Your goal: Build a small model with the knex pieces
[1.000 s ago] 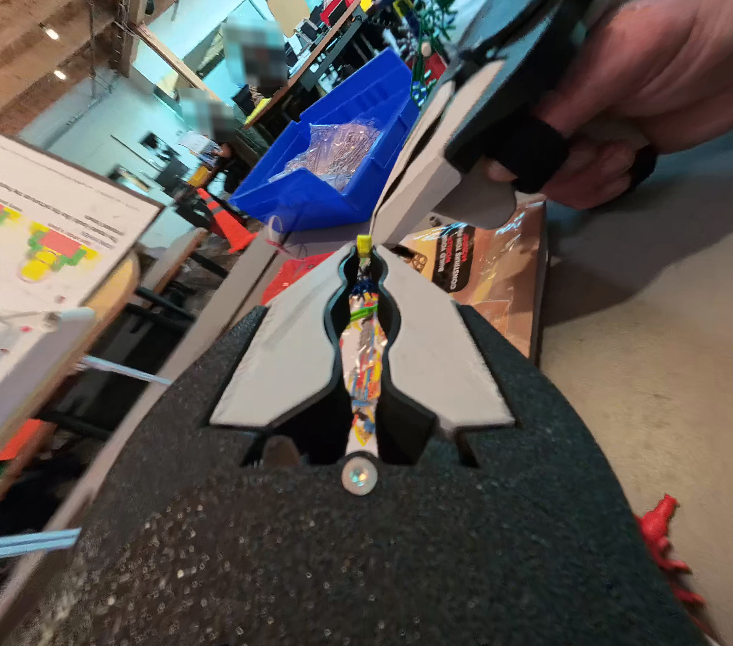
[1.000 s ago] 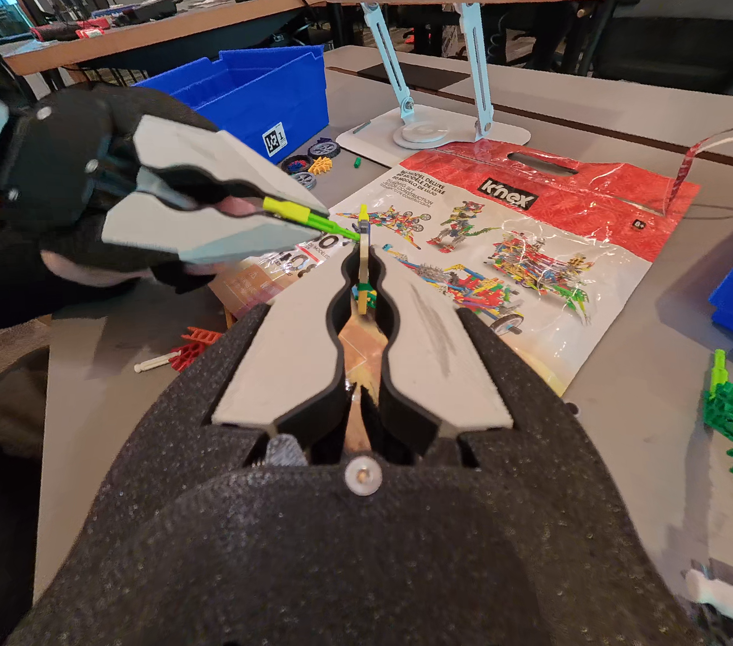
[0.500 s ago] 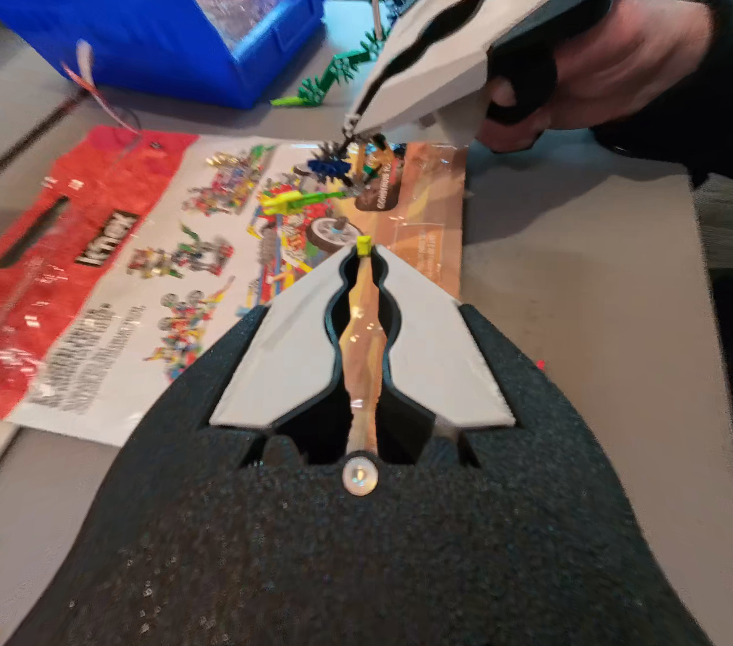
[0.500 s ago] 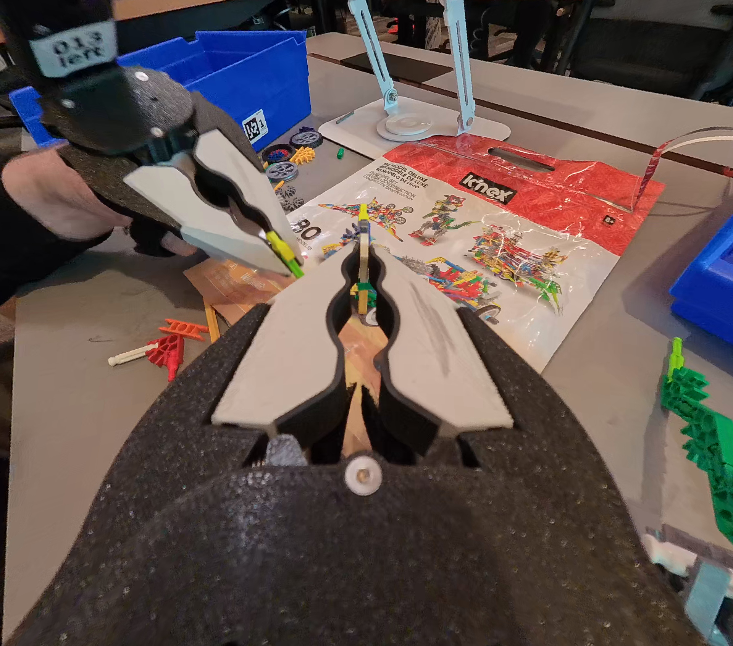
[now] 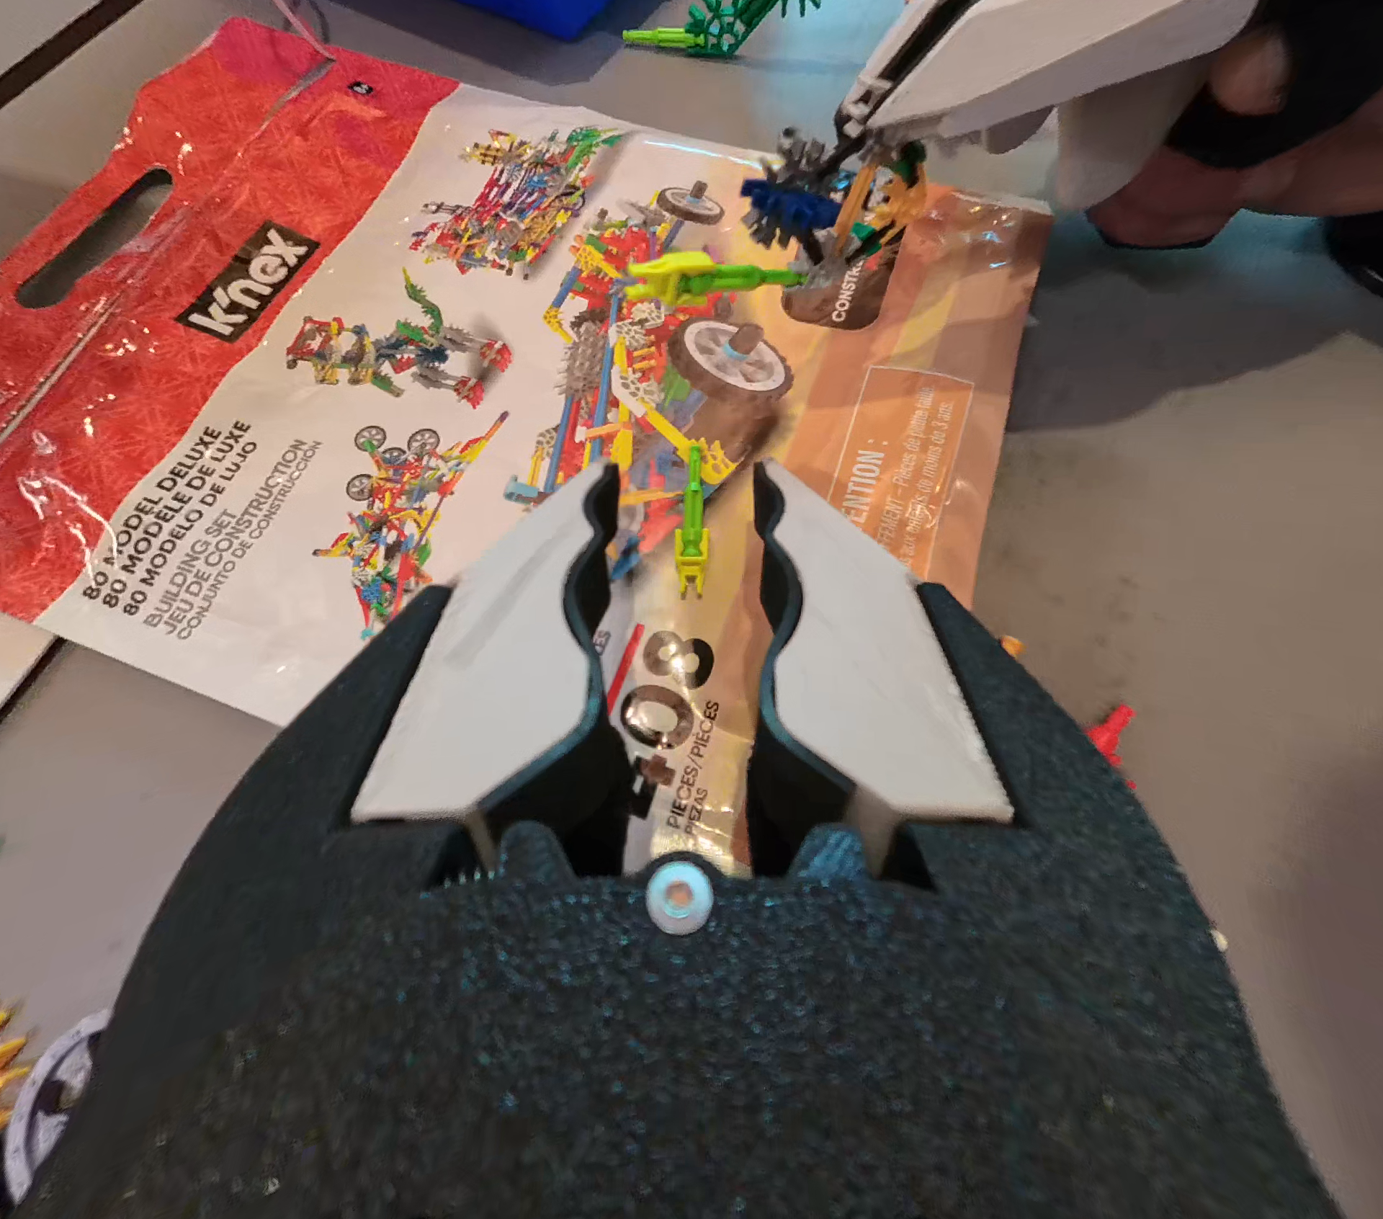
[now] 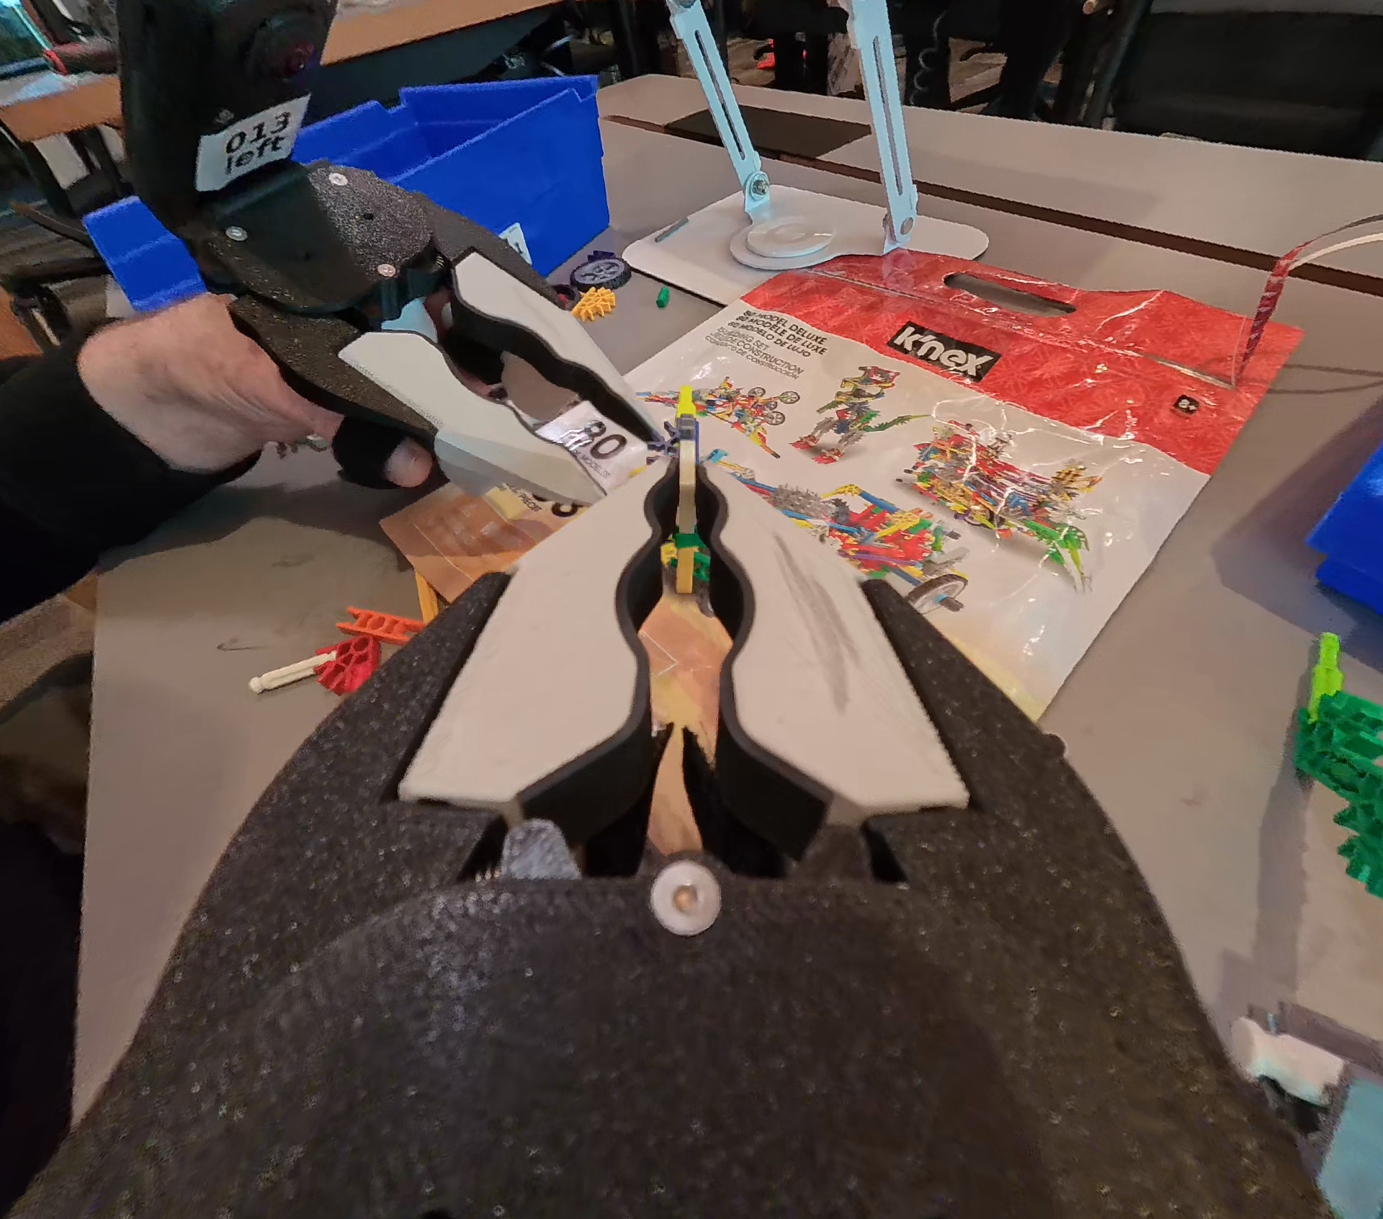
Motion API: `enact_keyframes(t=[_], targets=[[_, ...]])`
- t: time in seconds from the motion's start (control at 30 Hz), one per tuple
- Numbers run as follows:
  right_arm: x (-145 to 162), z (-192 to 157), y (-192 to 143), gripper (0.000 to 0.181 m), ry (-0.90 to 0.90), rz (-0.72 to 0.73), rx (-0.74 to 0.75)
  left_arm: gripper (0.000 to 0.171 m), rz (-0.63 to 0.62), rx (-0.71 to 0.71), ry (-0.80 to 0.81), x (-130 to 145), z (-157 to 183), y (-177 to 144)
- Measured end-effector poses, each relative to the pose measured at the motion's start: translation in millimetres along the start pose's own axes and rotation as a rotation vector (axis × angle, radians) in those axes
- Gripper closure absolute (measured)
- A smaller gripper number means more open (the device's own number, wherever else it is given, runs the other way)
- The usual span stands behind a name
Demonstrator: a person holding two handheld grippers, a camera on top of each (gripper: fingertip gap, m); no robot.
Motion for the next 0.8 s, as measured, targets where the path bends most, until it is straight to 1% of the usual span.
enact_keyframes(t=[0.1,0.17,0.23,0.37,0.47,0.5,0.57,0.63,0.8], targets=[[-3,0,-2,0.181,0.044,0.03,-0.03,0.138,0.06,-0.007,-0.009,-9,-2,-5],[-3,-1,-2,0.181,0.078,0.042,-0.059,0.139,0.12,0.016,-0.001,-17,0,-11],[-5,-4,-2,0.181,0.122,0.061,-0.105,0.139,0.161,0.041,-0.029,-23,1,-15],[-7,-6,-4,0.181,0.183,0.091,-0.162,0.142,0.209,0.121,-0.075,-28,3,-20],[-9,-10,-4,0.181,0.21,0.102,-0.206,0.146,0.257,0.221,-0.112,-34,9,-26],[-10,-12,-5,0.181,0.213,0.109,-0.223,0.147,0.26,0.247,-0.121,-35,10,-27],[-10,-15,-4,0.181,0.221,0.108,-0.252,0.158,0.261,0.29,-0.12,-35,14,-29],[-11,-16,-5,0.181,0.221,0.114,-0.263,0.159,0.268,0.333,-0.127,-35,18,-30],[-14,-15,-7,0.181,0.236,0.143,-0.266,0.163,0.271,0.373,-0.155,-35,18,-31]])
Point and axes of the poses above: each gripper's, where its closed fingertips meet, y out along the fingers, x out of its underside, z = x × y across the jaws, the point moved 4 cm from there along -y, back along the fingers, and after that the axes turned 11 degrees about -y, right-handed, at the moved point
